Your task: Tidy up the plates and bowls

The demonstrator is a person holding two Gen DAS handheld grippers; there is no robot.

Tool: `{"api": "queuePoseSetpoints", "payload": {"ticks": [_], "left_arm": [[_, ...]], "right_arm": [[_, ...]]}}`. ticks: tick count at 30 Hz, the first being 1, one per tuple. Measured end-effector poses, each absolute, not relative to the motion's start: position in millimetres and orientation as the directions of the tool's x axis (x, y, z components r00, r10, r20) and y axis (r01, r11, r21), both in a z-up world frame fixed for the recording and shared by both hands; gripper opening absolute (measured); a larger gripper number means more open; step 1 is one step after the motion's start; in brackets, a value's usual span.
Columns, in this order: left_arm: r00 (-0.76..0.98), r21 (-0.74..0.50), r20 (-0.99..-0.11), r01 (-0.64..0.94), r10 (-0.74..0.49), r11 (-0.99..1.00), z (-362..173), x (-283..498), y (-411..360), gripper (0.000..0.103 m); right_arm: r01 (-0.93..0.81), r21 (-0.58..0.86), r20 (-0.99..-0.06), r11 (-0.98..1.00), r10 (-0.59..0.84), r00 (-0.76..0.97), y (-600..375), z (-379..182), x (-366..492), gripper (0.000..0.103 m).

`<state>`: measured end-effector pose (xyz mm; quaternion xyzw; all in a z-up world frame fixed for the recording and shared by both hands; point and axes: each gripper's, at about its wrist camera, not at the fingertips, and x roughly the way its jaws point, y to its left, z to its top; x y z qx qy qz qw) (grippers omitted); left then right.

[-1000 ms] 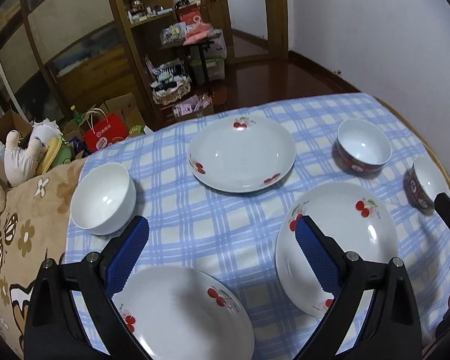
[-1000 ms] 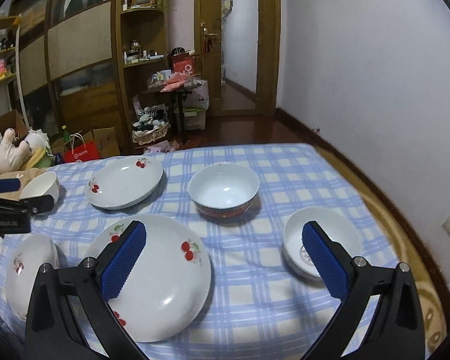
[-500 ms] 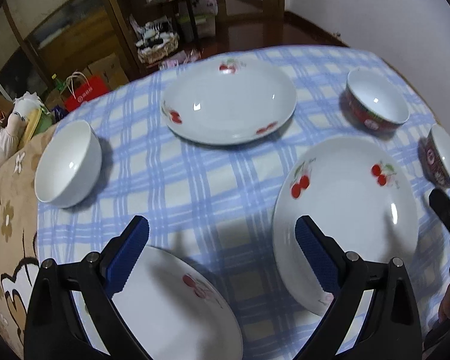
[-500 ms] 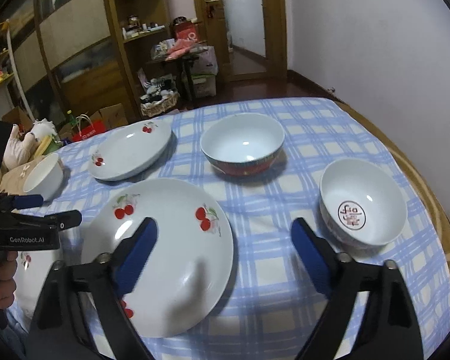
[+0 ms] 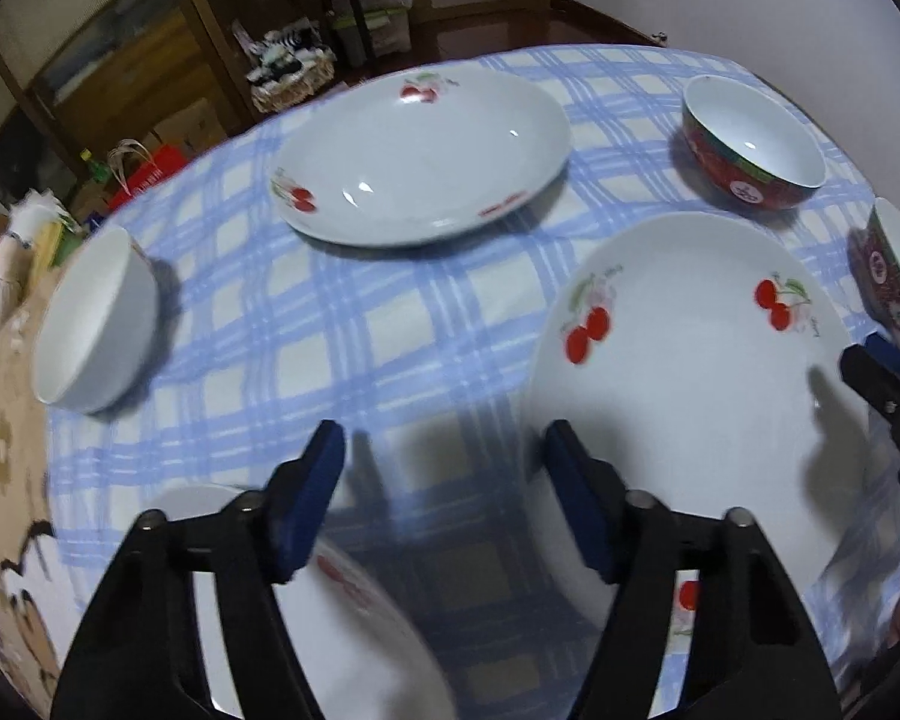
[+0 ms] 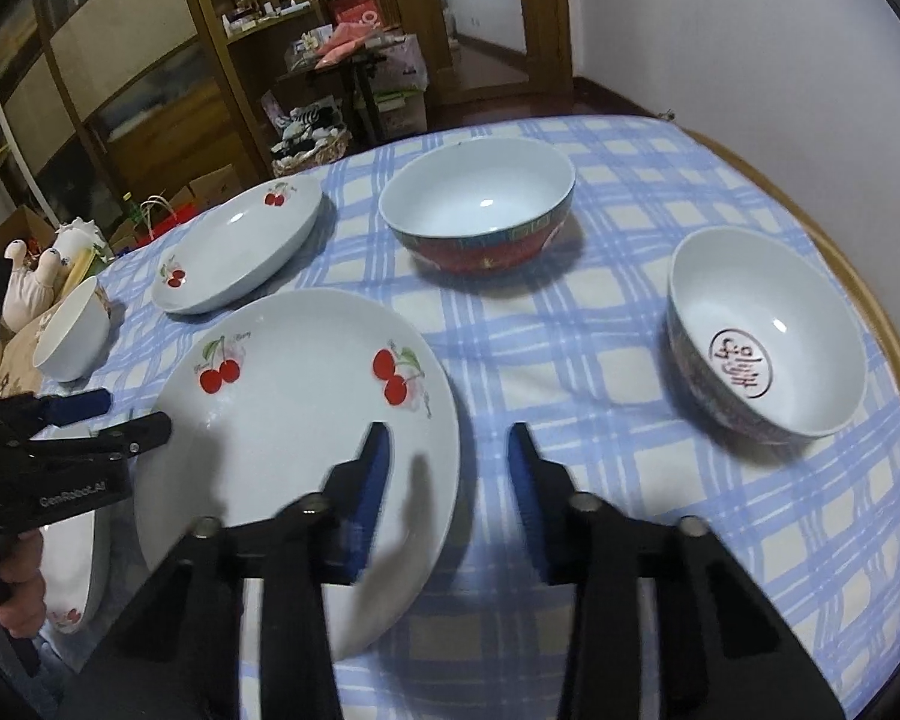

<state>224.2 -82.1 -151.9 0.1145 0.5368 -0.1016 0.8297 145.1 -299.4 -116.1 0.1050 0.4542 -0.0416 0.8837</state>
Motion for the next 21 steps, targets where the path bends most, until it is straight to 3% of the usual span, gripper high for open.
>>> {"api": "queuePoseSetpoints", "payload": {"ticks": [1,3,4,10,16,21], "left_arm": [[0.387,0.050,-0.919,0.297,-0.072,0.954,-153.4,224.3,-82.9,0.050],[0.373,0.013,-0.922,0.300,-0.104,0.954,-155.2,224.5,-84.4,0.041],[0.371,0.002,-0.921,0.301,-0.115,0.954,-155.6,223.9,-84.8,0.033],[0.382,-0.034,-0.909,0.328,-0.166,0.944,-159.2,220.4,-94.0,0.018],[0.401,-0.024,-0.901,0.332,-0.164,0.943,-158.3,215.7,-97.7,0.017],[0.386,-0.086,-0.900,0.302,-0.204,0.949,-157.4,214.0,-90.5,0.017]], "right_arm": [[0.168,0.156,-0.815,0.973,0.030,0.579,-300.1,-117.3,145.7,0.032],[0.160,0.168,-0.820,0.973,0.048,0.570,-300.2,-120.1,146.6,0.015],[0.156,0.158,-0.829,0.975,0.045,0.558,-299.1,-122.2,147.4,0.014],[0.153,0.179,-0.835,0.972,0.068,0.546,-301.7,-126.3,147.9,0.008],[0.150,0.205,-0.830,0.967,0.090,0.550,-304.7,-127.5,146.8,0.008],[0.159,0.241,-0.819,0.957,0.112,0.563,-307.8,-122.1,141.5,0.008]]}}
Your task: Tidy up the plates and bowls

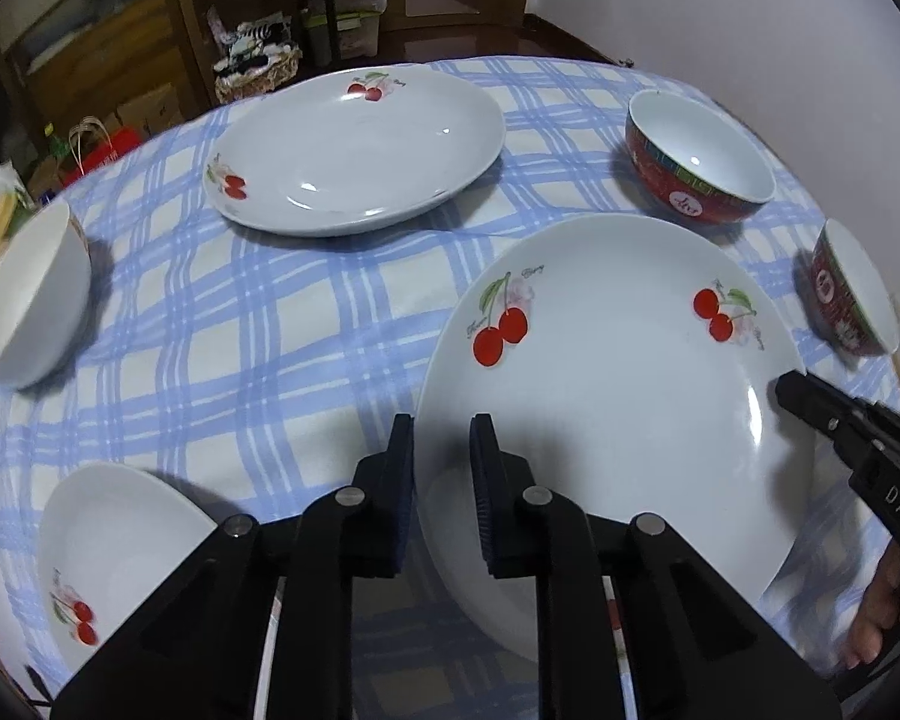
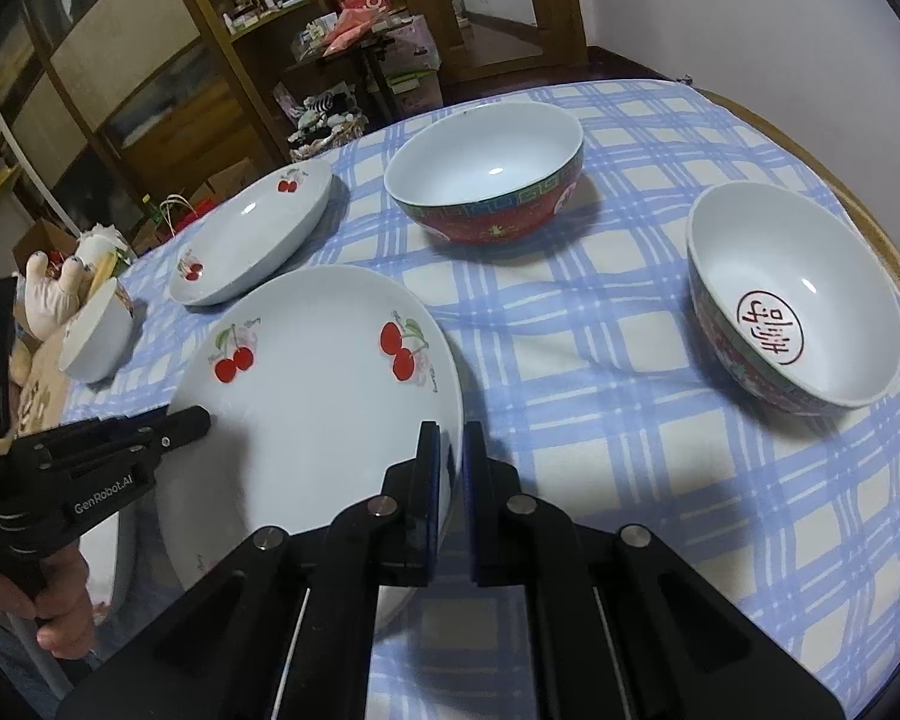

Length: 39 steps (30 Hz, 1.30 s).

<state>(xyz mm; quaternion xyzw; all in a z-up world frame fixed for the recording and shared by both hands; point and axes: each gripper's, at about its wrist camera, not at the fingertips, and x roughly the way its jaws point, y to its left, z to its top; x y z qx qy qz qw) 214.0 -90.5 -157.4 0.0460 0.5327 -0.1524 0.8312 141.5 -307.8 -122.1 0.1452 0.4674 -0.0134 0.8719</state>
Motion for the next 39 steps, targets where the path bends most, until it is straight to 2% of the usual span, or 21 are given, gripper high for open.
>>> {"api": "queuePoseSetpoints", "payload": {"ticks": [3,15,24,39], "left_arm": [[0.350,-0.160,-0.898,0.307,-0.268,0.938,-154.4,213.2,-86.9,0.017],[0.367,-0.235,-0.853,0.363,-0.370,0.902,-119.9,195.3,-98.3,0.017],[0.332,-0.281,-0.841,0.407,-0.427,0.869,-113.6,183.7,-121.5,0.017],[0.281,-0.252,-0.881,0.405,-0.381,0.879,-144.5,181.6,-147.7,0.017]], "right_arm": [[0.165,0.223,-0.813,0.961,0.090,0.575,-310.2,-117.1,136.0,0.008],[0.233,0.242,-0.804,0.942,0.060,0.592,-332.4,-97.4,107.6,0.008],[0.287,0.242,-0.813,0.927,0.032,0.582,-354.5,-86.9,83.5,0.008],[0.375,0.260,-0.859,0.890,0.035,0.512,-376.5,-111.1,77.4,0.009]]}}
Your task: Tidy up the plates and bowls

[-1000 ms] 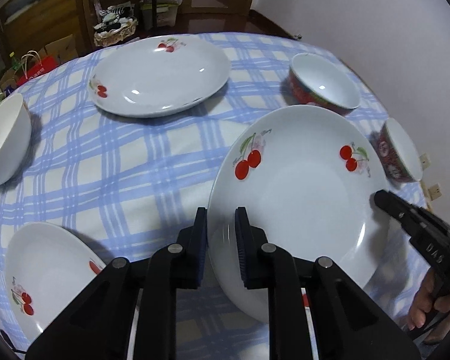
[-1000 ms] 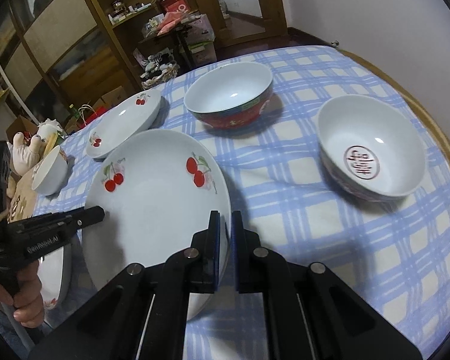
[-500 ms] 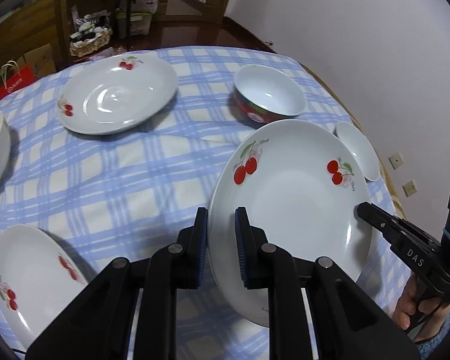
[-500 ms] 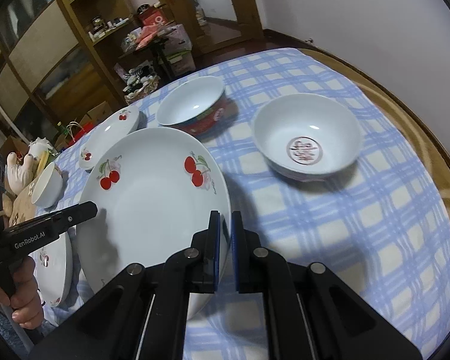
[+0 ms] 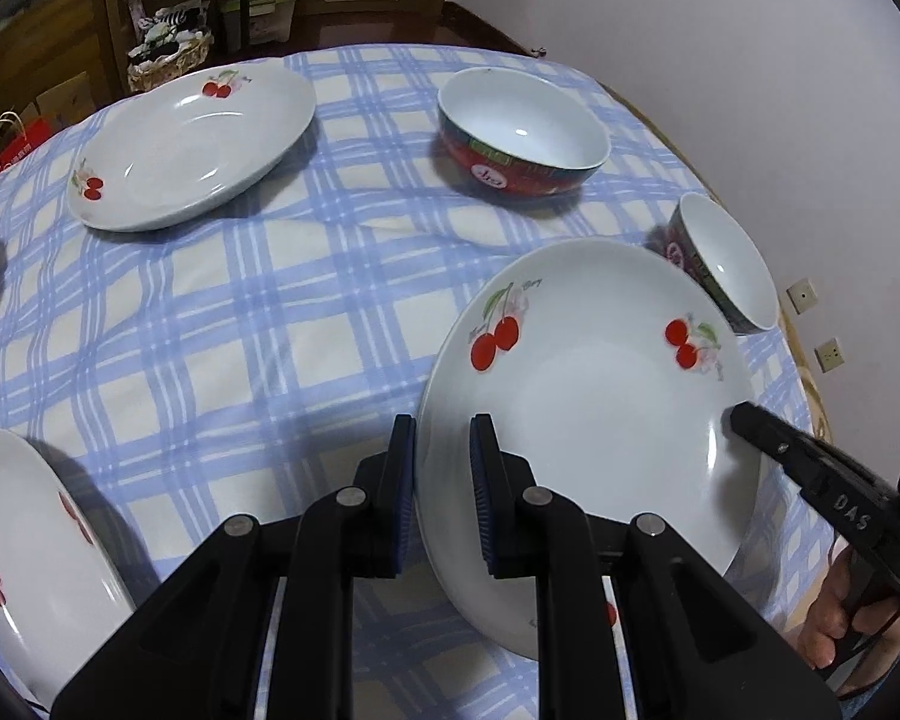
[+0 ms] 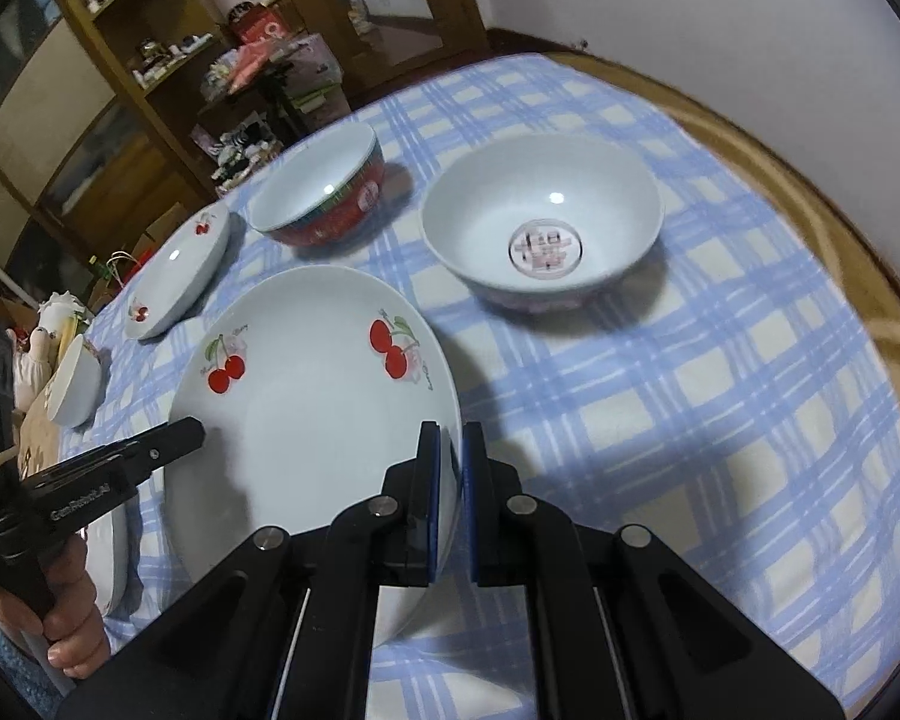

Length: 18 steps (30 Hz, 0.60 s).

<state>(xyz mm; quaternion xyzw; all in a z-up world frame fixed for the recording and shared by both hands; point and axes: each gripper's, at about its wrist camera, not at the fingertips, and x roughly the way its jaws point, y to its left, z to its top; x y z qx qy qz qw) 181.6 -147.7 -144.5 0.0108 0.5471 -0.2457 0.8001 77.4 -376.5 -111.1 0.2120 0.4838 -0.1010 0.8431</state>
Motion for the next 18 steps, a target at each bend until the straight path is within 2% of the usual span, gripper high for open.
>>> {"api": "queuePoseSetpoints", "payload": {"ticks": [5,18], "left_arm": [[0.282,-0.229,-0.891,0.399,-0.357,0.888,-153.3,182.4,-147.2,0.017],[0.273,-0.202,-0.899,0.434,-0.342,0.878,-159.6,181.1,-147.5,0.017]], "right_arm": [[0.371,0.205,-0.873,0.906,-0.002,0.487,-368.8,-121.5,86.7,0.009],[0.363,0.223,-0.863,0.905,0.010,0.505,-370.3,-118.8,87.5,0.009]]}}
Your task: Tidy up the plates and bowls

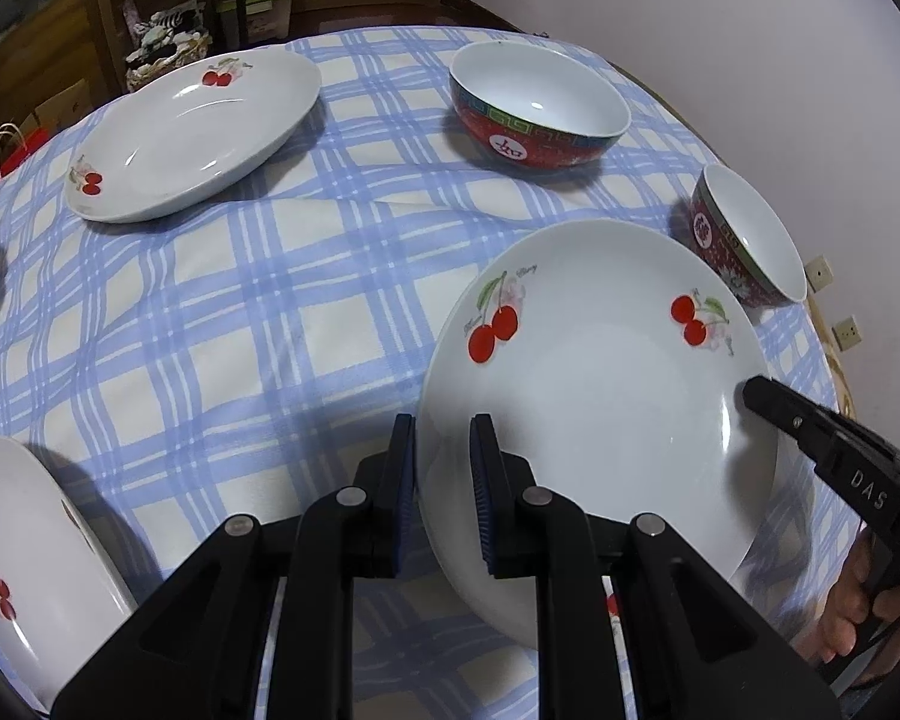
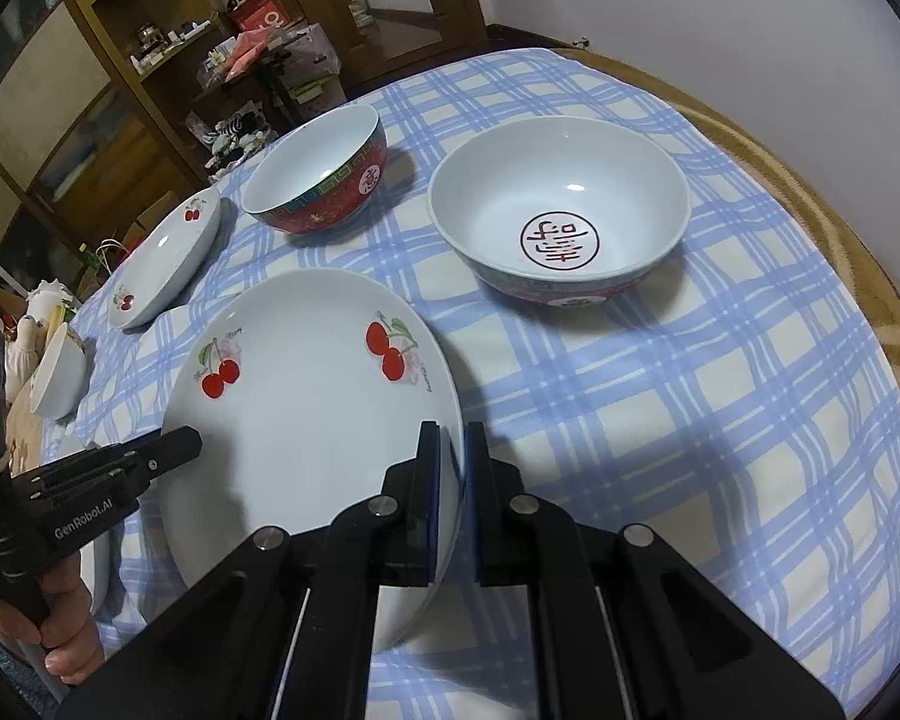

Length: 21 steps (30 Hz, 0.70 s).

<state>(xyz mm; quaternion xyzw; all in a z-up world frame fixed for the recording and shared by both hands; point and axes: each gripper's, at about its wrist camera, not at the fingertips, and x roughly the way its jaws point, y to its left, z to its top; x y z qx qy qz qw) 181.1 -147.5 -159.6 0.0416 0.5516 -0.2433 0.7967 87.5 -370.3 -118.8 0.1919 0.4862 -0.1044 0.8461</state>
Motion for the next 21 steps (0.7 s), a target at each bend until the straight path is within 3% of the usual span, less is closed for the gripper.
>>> {"api": "queuePoseSetpoints", "payload": {"ticks": [21], "left_arm": [[0.263,-0.176,-0.914,0.430,-0.309,0.885,-160.8,178.2,-142.6,0.020]], "right_arm": [[0.367,0.214,-0.868,0.905,0.004,0.496,-369.3,-119.7,87.8,0.010]]}}
